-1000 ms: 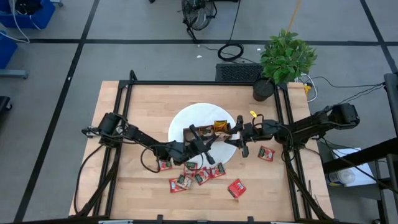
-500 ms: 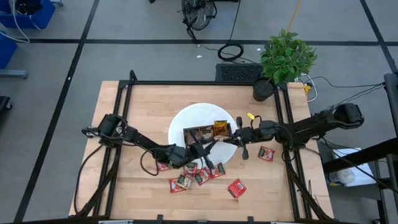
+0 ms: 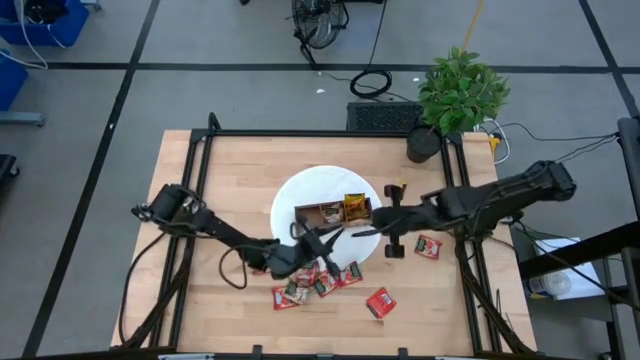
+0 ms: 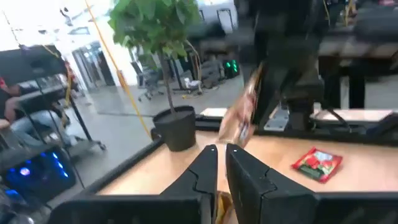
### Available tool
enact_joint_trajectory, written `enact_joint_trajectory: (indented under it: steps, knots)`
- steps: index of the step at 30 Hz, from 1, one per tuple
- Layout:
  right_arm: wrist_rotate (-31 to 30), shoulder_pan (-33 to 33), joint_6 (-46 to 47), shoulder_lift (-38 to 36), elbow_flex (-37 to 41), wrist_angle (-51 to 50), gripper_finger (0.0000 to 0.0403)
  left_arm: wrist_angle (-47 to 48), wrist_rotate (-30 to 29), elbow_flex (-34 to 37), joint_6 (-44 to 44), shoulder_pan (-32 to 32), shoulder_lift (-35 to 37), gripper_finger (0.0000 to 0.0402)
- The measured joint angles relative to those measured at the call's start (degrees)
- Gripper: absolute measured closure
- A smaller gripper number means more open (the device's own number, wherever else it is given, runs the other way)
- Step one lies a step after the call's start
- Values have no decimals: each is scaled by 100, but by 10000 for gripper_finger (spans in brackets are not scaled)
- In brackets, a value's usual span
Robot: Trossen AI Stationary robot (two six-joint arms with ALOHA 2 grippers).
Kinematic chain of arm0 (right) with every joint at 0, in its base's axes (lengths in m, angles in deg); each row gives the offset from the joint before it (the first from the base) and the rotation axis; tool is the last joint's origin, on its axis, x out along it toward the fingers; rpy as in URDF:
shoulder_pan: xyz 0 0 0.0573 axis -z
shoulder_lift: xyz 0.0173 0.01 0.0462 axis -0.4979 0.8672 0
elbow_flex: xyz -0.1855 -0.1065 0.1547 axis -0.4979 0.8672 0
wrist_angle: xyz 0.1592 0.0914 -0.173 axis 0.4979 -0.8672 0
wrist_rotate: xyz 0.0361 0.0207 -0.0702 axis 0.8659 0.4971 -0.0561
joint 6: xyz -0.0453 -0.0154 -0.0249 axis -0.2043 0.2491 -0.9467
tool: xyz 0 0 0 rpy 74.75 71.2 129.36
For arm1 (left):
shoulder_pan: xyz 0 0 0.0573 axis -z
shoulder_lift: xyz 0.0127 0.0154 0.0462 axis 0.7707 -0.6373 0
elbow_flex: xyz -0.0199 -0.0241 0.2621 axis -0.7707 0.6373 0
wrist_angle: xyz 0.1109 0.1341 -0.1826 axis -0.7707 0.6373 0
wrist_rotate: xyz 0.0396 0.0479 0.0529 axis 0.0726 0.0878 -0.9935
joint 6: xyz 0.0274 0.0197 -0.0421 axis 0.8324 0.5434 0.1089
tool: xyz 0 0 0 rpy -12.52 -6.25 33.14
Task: Pick & Place Tea
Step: Put the brown tea bag into the middle section of the wooden organizer
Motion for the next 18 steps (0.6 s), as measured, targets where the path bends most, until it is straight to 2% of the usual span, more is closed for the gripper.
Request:
enact_joint_trajectory:
  steps: [3, 7, 10, 14, 18]
  knots:
    - [29, -79, 279, 644, -722, -1186, 403, 1240, 535, -323, -612, -154, 139, 360]
    - [398, -75, 503, 1491, -1337, -2463, 403, 4376, 2013, -1431, -2109, -519, 321, 359]
    - [719, -89, 569, 1906, -1419, -2836, 403, 6012, 2908, -2203, -2400, -729, 322, 354]
    - [1094, -157, 565, 2093, -1438, -2800, 403, 6626, 3759, -2501, -2349, -840, 333, 313]
    - [1076, -295, 534, 2017, -1428, -2612, 403, 6671, 4047, -2505, -2525, -964, 332, 238]
